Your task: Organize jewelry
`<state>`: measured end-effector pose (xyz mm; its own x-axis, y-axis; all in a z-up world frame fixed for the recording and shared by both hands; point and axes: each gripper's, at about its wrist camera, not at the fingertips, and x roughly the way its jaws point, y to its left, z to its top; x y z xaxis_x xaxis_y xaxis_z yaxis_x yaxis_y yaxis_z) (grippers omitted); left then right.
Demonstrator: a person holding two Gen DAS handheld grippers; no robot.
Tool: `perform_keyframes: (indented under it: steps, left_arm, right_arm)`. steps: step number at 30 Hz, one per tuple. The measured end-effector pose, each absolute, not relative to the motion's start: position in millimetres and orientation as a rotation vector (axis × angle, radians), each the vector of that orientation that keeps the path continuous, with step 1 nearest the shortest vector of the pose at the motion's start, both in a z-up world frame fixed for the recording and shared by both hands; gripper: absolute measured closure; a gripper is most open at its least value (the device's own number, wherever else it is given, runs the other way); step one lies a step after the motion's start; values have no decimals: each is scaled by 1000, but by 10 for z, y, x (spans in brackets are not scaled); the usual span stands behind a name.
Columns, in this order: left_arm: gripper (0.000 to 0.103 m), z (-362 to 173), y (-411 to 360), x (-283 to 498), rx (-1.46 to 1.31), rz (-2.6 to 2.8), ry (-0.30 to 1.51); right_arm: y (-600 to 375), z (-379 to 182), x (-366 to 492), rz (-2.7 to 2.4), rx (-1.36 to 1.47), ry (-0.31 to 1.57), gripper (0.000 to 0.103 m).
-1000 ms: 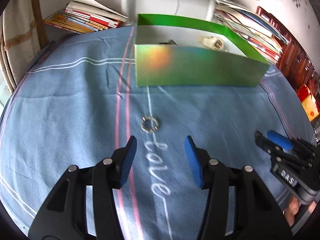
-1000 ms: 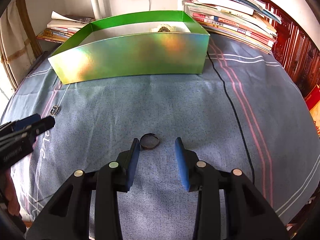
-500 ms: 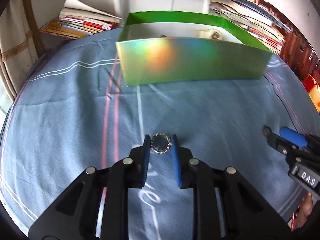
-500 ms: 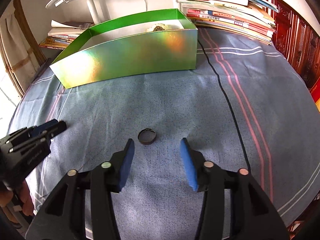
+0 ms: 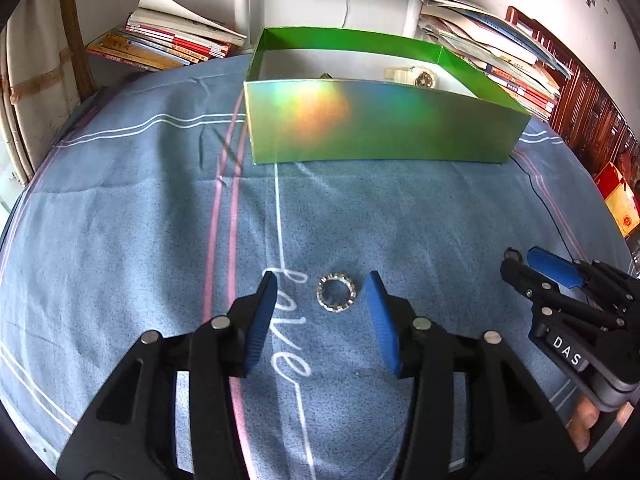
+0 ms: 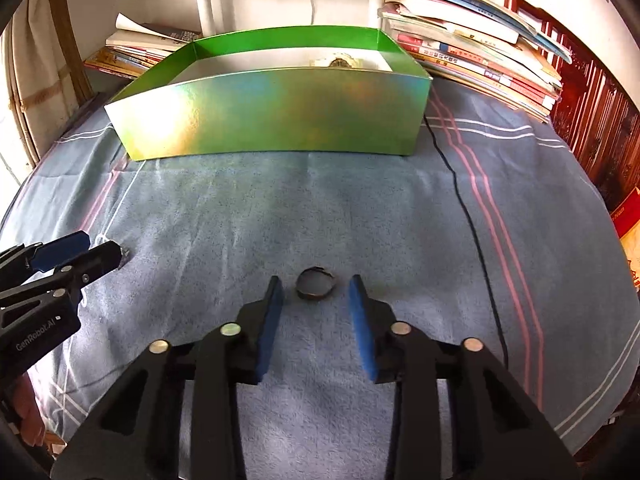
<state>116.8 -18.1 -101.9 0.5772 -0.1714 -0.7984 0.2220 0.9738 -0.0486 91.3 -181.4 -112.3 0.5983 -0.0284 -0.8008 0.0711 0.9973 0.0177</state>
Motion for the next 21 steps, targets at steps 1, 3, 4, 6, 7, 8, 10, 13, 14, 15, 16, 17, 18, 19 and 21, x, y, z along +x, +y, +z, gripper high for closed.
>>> perform_keyframes:
  steps: [1, 3, 4, 6, 7, 8, 10, 13, 14, 15, 16, 17, 18, 19, 21]
  left_arm:
    - [57, -1022, -171, 1179, 58, -228, 927]
    - [58, -1042, -160, 1199, 55, -218, 934]
    - [59, -1056, -152, 1210, 50, -213, 939]
    - [59, -1059, -128, 1212, 26, -203, 945]
    - [59, -1056, -126, 1208, 21, -198, 946]
    - [59, -1046, -129, 1195, 19, -194, 943]
    - [59, -1025, -155, 1153, 24, -195, 935]
    - [59, -1007, -216, 1080, 50, -203, 922]
    - [59, -1013, -247, 1069, 59, -211, 922]
    - [59, -1031, -271, 1064, 68, -215, 927]
    - [59, -1061, -295, 1069, 74, -216, 934]
    - [59, -1095, -310, 1078, 78, -213, 941]
    - [60, -1099, -325, 1070, 91, -201, 926]
    - [60, -1104, -331, 1068, 96, -194, 922]
    - [60, -1098, -327, 1062, 84, -187, 914]
  right_arm:
    - [-1805, -1124, 922, -59, 48, 927, 75]
    - [-1799, -1124, 936, -65, 48, 924, 75]
    - [-1796, -1124, 937, -67, 49, 923, 75]
    - [-1803, -1126, 929, -68, 56, 922, 75]
    - [-1810, -1125, 923, -71, 61, 923, 73]
    - [-1815, -1125, 914, -75, 64, 924, 73]
    - [-1818, -1126, 895, -80, 65, 923, 72]
    - [-1823, -1127, 880, -85, 66, 920, 72]
    - [-1824, -1128, 883, -86, 66, 920, 72]
    - [-1823, -1129, 888, -88, 65, 919, 72]
    - [-1818, -1130, 887, -90, 64, 917, 72]
    - [-1815, -1131, 888, -92, 61, 914, 72]
    - [-1807, -1131, 889, -94, 58, 912, 72]
    - [-1799, -1133, 892, -95, 53, 908, 72]
    - [-1789, -1137, 893, -95, 50, 904, 72]
